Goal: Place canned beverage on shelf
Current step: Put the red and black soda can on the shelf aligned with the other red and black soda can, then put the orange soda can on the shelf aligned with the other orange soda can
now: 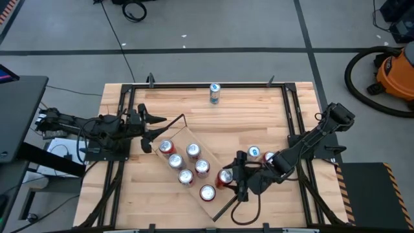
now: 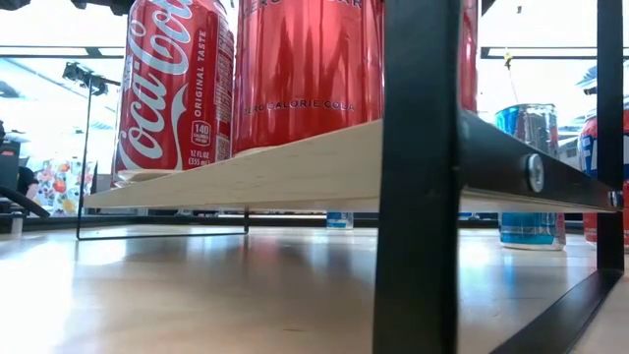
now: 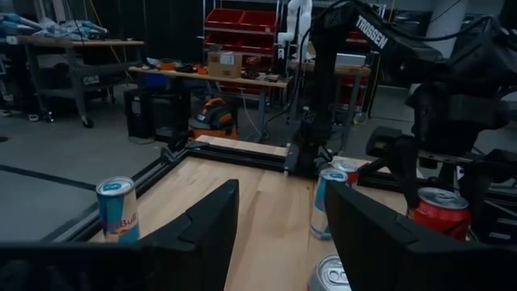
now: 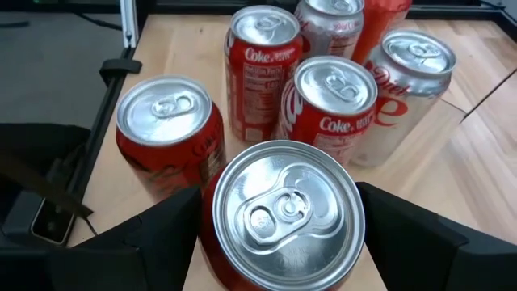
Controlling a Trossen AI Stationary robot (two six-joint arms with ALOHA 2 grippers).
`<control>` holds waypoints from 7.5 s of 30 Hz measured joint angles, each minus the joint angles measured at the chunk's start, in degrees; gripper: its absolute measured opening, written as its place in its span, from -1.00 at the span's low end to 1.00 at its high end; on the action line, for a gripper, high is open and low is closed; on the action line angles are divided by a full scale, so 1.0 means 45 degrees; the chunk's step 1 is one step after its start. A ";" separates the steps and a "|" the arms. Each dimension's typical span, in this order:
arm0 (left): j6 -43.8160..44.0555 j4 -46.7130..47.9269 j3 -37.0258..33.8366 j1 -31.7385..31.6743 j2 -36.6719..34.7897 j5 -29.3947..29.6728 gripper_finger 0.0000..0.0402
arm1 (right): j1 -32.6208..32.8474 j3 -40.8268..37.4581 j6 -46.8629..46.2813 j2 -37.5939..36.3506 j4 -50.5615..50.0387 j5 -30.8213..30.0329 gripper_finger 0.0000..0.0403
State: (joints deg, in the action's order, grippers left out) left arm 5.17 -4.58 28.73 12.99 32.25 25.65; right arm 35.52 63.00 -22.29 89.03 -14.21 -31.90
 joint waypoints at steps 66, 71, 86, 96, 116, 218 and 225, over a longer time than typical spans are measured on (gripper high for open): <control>0.0250 0.0053 0.0005 0.0000 0.0000 -0.0024 -0.03 | -0.1969 0.2559 0.3375 0.1041 -0.2854 0.4063 0.57; 0.0176 0.0053 0.0005 -0.0005 0.0000 -0.0024 -0.03 | -0.2005 0.2037 0.3386 0.1010 -0.2764 0.4195 0.57; 0.0160 0.0053 0.0015 -0.0005 0.0000 -0.0015 -0.03 | -0.2034 0.1559 0.3216 0.1001 -0.1995 0.4689 0.62; 0.0151 0.0049 0.0015 -0.0002 0.0000 -0.0019 -0.03 | -0.2034 0.1582 0.2989 0.0981 -0.2165 0.4711 0.83; 0.0297 0.0172 0.0015 0.0000 0.0000 -0.0029 -0.03 | -0.2034 0.4315 0.2524 0.0962 -0.5465 0.4128 0.84; 0.1377 0.0198 0.0774 0.1575 0.2043 0.0253 -0.03 | -0.5152 0.1185 0.3949 -0.0831 -0.2208 -0.2171 0.73; 0.1229 0.0204 0.0782 0.1569 0.2588 0.0716 -0.03 | -0.5371 0.1185 0.3751 -0.0831 -0.2200 -0.1779 0.73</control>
State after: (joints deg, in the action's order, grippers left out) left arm 10.70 -3.66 32.25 20.05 43.89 28.87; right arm 11.35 68.34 -5.41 85.30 -24.11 -39.90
